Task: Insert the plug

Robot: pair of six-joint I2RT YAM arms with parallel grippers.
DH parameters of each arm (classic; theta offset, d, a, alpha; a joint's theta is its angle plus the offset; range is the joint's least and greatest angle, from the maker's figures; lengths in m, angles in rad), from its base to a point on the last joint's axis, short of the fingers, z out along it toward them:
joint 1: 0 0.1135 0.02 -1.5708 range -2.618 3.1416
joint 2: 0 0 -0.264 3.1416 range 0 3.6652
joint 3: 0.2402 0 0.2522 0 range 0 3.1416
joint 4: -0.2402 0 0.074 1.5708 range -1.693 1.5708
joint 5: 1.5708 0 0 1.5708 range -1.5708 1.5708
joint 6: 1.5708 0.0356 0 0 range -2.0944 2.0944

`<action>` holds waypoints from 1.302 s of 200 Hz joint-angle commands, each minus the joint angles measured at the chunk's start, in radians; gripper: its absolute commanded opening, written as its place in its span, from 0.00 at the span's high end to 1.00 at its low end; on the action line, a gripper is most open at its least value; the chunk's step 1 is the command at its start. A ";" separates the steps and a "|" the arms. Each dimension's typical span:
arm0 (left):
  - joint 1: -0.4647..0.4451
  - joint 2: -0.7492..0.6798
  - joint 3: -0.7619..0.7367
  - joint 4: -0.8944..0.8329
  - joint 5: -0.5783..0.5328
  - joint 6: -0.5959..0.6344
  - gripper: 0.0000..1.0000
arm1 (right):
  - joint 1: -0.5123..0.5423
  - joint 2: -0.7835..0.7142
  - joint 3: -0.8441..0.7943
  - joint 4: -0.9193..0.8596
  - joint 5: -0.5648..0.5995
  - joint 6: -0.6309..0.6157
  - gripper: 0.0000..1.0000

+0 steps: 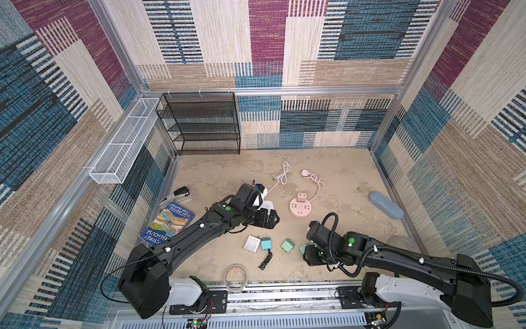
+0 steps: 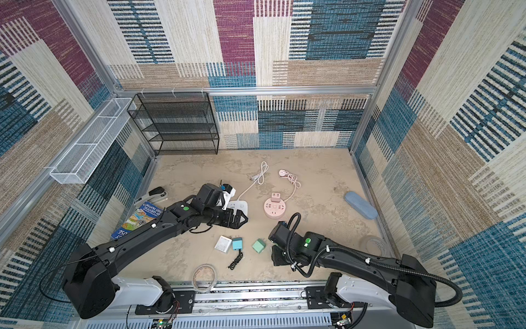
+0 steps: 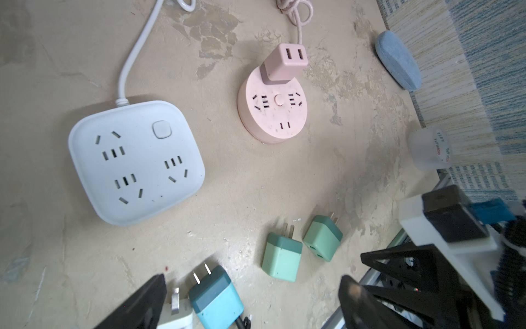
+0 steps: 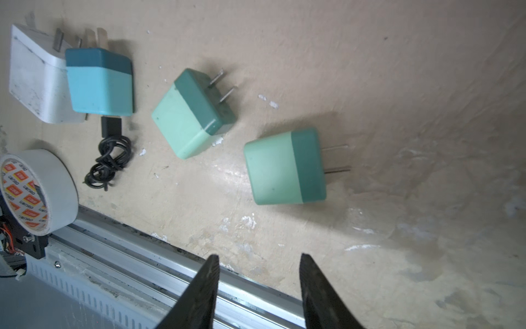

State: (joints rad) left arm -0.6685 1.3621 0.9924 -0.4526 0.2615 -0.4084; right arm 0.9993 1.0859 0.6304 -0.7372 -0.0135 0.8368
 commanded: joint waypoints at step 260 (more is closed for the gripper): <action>-0.242 0.311 0.216 -0.076 -0.038 -0.061 0.01 | -0.264 0.016 0.057 -0.021 0.199 0.012 0.66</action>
State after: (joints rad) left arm -0.8761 1.6356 1.1751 -0.4877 0.2623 -0.4133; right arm 0.7525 1.1599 0.7002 -0.7383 0.1799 0.8112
